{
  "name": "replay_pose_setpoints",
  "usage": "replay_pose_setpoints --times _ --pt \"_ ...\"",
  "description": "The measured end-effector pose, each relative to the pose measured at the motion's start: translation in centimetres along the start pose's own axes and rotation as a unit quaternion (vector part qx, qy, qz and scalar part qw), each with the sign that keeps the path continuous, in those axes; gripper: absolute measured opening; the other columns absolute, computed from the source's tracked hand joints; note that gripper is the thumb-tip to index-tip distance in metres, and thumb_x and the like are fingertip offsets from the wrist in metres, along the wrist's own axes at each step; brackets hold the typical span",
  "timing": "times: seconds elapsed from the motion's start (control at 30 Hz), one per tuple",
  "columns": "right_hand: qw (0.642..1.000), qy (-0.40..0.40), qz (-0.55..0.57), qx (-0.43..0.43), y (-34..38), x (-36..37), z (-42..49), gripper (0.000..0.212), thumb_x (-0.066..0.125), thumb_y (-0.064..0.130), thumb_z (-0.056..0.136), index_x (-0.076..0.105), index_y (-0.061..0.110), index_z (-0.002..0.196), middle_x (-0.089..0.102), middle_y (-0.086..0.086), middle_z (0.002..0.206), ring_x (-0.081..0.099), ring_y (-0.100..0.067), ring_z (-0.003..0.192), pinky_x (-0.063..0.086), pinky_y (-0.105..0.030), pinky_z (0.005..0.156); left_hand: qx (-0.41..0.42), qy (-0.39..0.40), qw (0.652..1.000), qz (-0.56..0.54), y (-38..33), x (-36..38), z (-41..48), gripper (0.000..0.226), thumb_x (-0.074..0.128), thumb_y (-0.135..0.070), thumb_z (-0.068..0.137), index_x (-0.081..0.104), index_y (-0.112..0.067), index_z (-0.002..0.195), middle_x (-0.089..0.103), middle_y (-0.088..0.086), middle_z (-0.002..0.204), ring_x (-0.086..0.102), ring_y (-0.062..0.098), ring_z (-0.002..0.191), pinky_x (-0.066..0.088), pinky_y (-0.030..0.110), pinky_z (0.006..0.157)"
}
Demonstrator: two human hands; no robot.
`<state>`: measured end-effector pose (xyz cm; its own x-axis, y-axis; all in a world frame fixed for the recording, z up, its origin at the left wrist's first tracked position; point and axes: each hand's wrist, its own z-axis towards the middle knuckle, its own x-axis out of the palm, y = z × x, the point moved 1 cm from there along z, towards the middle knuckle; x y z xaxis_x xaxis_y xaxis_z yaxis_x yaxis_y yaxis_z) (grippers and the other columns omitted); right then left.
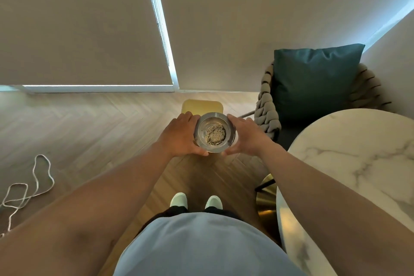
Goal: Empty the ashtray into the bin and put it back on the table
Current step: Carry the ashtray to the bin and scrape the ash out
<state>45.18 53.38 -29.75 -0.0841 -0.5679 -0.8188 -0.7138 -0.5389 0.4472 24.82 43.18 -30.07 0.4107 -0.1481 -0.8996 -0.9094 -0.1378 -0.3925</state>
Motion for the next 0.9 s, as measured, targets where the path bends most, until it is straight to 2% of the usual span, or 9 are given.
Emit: replay_pose_setpoints --times 0.33,0.5,0.8,0.9 --pt "1.000 0.016 0.018 0.007 -0.2 -0.8 3.4 0.099 0.088 0.058 0.055 0.037 0.027 0.135 0.059 -0.001 0.126 0.050 -0.027 0.115 0.047 -0.050 0.098 0.001 0.017 1.000 0.000 2.0 -0.5 3.1 0.104 0.076 -0.075 0.045 0.042 -0.022 0.128 0.051 -0.001 0.116 0.047 0.015 0.099 0.046 0.033 0.084" --pt "0.999 0.017 0.040 0.032 0.9 -0.8 6.0 0.104 0.090 0.053 0.055 0.036 0.023 0.139 0.061 -0.001 0.128 0.053 -0.027 0.115 0.048 -0.049 0.097 0.016 0.030 0.999 0.001 4.4 -1.4 5.3 0.104 0.077 -0.074 0.046 0.042 -0.021 0.129 0.051 0.000 0.116 0.047 0.015 0.100 0.047 0.034 0.085" --pt "0.994 -0.006 0.089 0.066 2.4 -0.2 10.7 0.101 0.093 0.049 0.052 0.041 0.022 0.134 0.066 -0.003 0.119 0.058 -0.027 0.110 0.050 -0.048 0.092 0.051 0.051 0.997 0.020 8.8 -2.9 9.2 0.105 0.078 -0.071 0.047 0.042 -0.018 0.129 0.050 0.003 0.114 0.046 0.019 0.100 0.046 0.038 0.087" --pt "0.993 0.002 0.092 0.075 2.3 0.0 12.0 0.106 0.092 0.049 0.053 0.037 0.022 0.140 0.065 -0.005 0.122 0.057 -0.028 0.112 0.049 -0.048 0.094 0.055 0.054 0.997 0.023 9.7 -2.8 10.1 0.108 0.079 -0.071 0.048 0.040 -0.016 0.133 0.050 0.004 0.117 0.047 0.021 0.102 0.045 0.040 0.089"
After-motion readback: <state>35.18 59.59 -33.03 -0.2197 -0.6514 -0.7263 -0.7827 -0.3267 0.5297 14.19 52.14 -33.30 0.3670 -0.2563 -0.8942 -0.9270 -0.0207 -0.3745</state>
